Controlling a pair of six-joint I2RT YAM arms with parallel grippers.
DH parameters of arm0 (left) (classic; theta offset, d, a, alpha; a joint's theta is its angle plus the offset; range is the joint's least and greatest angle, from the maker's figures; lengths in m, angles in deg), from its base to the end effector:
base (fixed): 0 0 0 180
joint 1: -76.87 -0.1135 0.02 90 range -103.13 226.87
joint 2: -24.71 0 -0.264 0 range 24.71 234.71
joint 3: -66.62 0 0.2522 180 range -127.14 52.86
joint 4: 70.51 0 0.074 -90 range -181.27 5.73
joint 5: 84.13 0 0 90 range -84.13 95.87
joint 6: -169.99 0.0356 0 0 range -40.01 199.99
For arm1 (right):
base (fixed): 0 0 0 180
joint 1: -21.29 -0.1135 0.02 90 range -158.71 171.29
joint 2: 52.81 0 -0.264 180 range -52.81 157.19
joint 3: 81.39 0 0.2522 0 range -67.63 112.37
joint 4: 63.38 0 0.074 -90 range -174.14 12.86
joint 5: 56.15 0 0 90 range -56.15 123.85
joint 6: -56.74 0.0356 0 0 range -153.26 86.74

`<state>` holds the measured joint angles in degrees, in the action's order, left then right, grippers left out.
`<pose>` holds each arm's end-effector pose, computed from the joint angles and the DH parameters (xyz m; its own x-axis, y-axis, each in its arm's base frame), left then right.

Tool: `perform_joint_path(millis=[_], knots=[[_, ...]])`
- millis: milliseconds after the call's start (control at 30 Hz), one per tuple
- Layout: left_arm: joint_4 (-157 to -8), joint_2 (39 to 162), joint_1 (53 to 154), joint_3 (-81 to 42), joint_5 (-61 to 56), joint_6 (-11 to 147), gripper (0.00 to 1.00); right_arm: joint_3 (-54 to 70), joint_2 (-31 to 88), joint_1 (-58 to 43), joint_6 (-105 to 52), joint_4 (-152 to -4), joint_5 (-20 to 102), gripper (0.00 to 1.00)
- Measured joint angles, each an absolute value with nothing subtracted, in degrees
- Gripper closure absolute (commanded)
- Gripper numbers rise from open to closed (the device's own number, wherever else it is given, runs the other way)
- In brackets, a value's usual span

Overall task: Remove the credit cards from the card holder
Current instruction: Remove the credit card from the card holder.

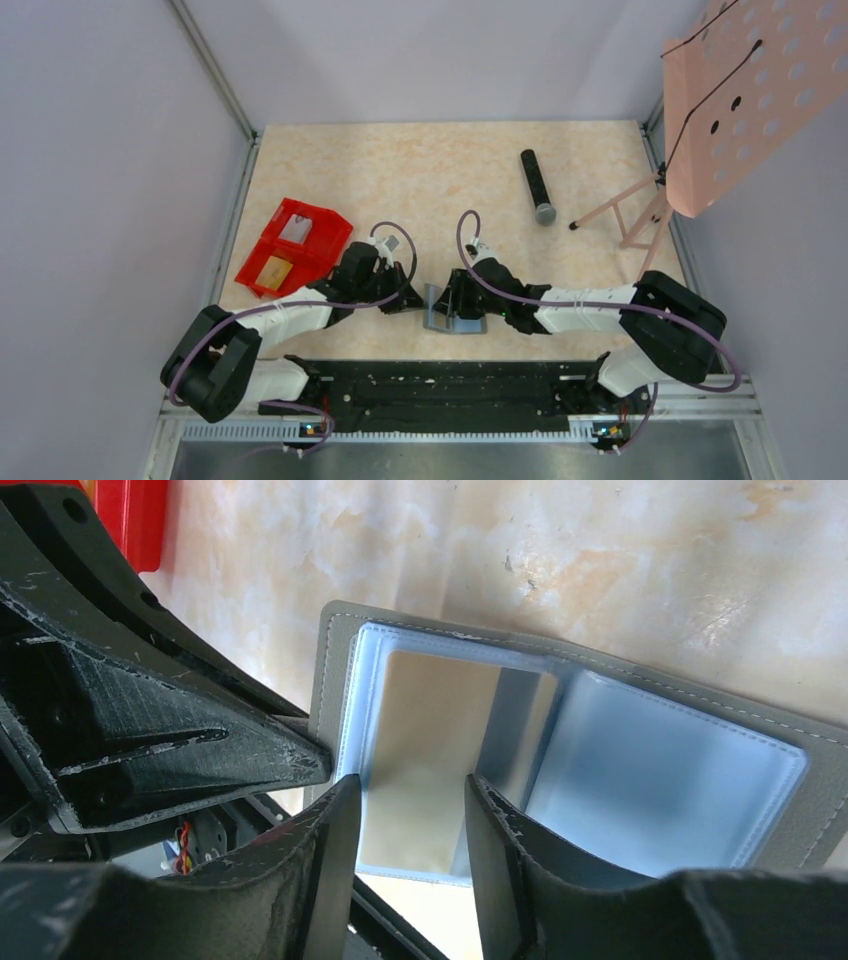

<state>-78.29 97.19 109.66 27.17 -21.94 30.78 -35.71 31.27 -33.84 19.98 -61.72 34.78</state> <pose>0.1859 -0.1395 0.1588 -0.9463 -0.1870 -0.2636 0.0909 0.6288 -0.7722 0.1586 0.2286 0.1539 -0.8678 0.1557 -0.4718 -0.2214 0.7289 0.6478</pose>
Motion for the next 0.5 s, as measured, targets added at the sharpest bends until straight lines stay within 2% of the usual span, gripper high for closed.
perform_joint_path(millis=[200, 500], knots=[[-78.3, 97.2, 109.8, 27.2, -21.9, 30.8, 1.00, -35.7, 31.3, -33.9, 20.3, -61.7, 35.0, 0.52], [-79.0, 97.2, 109.9, 27.2, -21.5, 31.1, 1.00, -33.7, 32.1, -34.2, 19.8, -64.9, 33.9, 0.63]])
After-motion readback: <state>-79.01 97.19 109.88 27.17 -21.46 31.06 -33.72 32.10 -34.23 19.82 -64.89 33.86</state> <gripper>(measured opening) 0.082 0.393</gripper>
